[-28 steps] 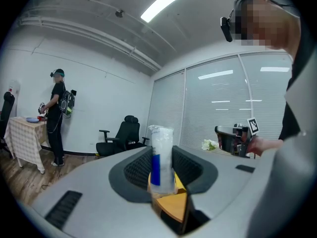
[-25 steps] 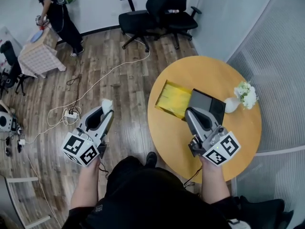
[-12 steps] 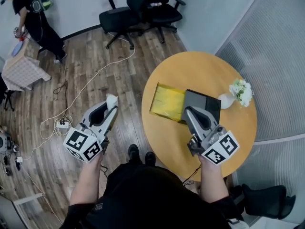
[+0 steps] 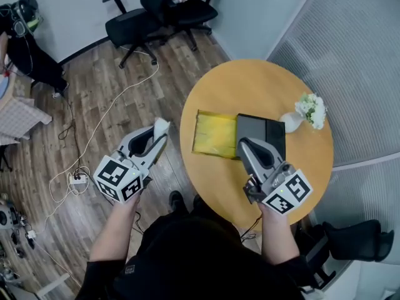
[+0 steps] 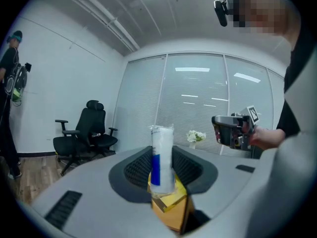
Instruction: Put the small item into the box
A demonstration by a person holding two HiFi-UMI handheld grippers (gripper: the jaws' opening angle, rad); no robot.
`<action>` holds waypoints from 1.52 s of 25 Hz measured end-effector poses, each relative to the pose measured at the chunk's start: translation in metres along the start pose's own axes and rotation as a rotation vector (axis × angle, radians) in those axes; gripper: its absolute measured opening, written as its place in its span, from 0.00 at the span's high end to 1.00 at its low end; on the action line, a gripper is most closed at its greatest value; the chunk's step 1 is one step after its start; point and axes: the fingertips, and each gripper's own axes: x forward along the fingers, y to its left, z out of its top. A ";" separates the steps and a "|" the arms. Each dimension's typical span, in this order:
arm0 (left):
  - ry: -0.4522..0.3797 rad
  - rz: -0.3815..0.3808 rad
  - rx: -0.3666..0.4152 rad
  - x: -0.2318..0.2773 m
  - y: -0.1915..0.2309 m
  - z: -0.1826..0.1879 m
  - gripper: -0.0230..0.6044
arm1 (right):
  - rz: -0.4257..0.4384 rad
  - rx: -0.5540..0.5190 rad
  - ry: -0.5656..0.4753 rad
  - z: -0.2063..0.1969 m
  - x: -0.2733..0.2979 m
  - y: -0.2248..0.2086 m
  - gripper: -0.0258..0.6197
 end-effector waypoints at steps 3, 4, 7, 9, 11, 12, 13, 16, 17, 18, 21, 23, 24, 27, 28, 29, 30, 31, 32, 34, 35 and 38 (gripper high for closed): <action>0.047 -0.043 -0.003 0.032 0.001 -0.010 0.75 | -0.038 0.022 0.009 -0.006 -0.008 -0.016 0.90; 0.061 -0.056 -0.015 0.043 0.001 -0.014 0.75 | -0.050 0.030 0.011 -0.008 -0.010 -0.023 0.90; 0.095 -0.089 -0.072 0.078 -0.003 -0.028 0.75 | -0.072 0.049 0.016 -0.013 -0.018 -0.043 0.90; 0.122 -0.108 -0.105 0.099 -0.010 -0.040 0.75 | -0.079 0.064 0.018 -0.016 -0.023 -0.054 0.90; 0.150 -0.125 -0.130 0.118 -0.018 -0.051 0.75 | -0.080 0.079 0.023 -0.020 -0.026 -0.062 0.90; 0.165 -0.132 -0.140 0.126 -0.022 -0.058 0.75 | -0.079 0.086 0.027 -0.022 -0.027 -0.065 0.90; 0.181 -0.137 -0.149 0.134 -0.024 -0.064 0.75 | -0.077 0.092 0.031 -0.024 -0.027 -0.069 0.90; 0.247 -0.141 -0.176 0.158 -0.026 -0.093 0.75 | -0.074 0.116 0.045 -0.034 -0.029 -0.080 0.90; 0.274 -0.139 -0.185 0.165 -0.026 -0.105 0.75 | -0.076 0.125 0.050 -0.038 -0.031 -0.084 0.90; 0.301 -0.136 -0.194 0.172 -0.025 -0.117 0.75 | -0.078 0.136 0.055 -0.042 -0.032 -0.088 0.90; 0.359 -0.129 -0.215 0.188 -0.025 -0.142 0.75 | -0.080 0.164 0.066 -0.052 -0.035 -0.099 0.90; 0.379 -0.127 -0.221 0.195 -0.027 -0.152 0.75 | -0.081 0.179 0.073 -0.058 -0.037 -0.105 0.90; 0.388 -0.127 -0.220 0.199 -0.027 -0.156 0.75 | -0.083 0.186 0.076 -0.062 -0.038 -0.108 0.90; 0.421 -0.130 -0.209 0.208 -0.030 -0.167 0.75 | -0.089 0.207 0.083 -0.071 -0.040 -0.116 0.90; 0.434 -0.132 -0.203 0.212 -0.030 -0.171 0.75 | -0.090 0.214 0.083 -0.073 -0.041 -0.118 0.90; 0.449 -0.134 -0.198 0.215 -0.031 -0.176 0.75 | -0.091 0.221 0.081 -0.075 -0.042 -0.121 0.90; 0.464 -0.136 -0.193 0.219 -0.032 -0.181 0.75 | -0.092 0.227 0.079 -0.076 -0.043 -0.123 0.90; 0.481 -0.137 -0.190 0.223 -0.032 -0.186 0.75 | -0.093 0.233 0.077 -0.078 -0.043 -0.125 0.90; 0.498 -0.137 -0.188 0.226 -0.032 -0.192 0.75 | -0.095 0.239 0.076 -0.080 -0.044 -0.127 0.90; 0.527 -0.136 -0.185 0.231 -0.032 -0.200 0.75 | -0.097 0.249 0.075 -0.083 -0.045 -0.131 0.90; 0.539 -0.135 -0.184 0.233 -0.032 -0.203 0.75 | -0.098 0.252 0.074 -0.084 -0.046 -0.133 0.90; 0.574 -0.138 -0.177 0.238 -0.035 -0.212 0.75 | -0.105 0.263 0.070 -0.086 -0.049 -0.138 0.90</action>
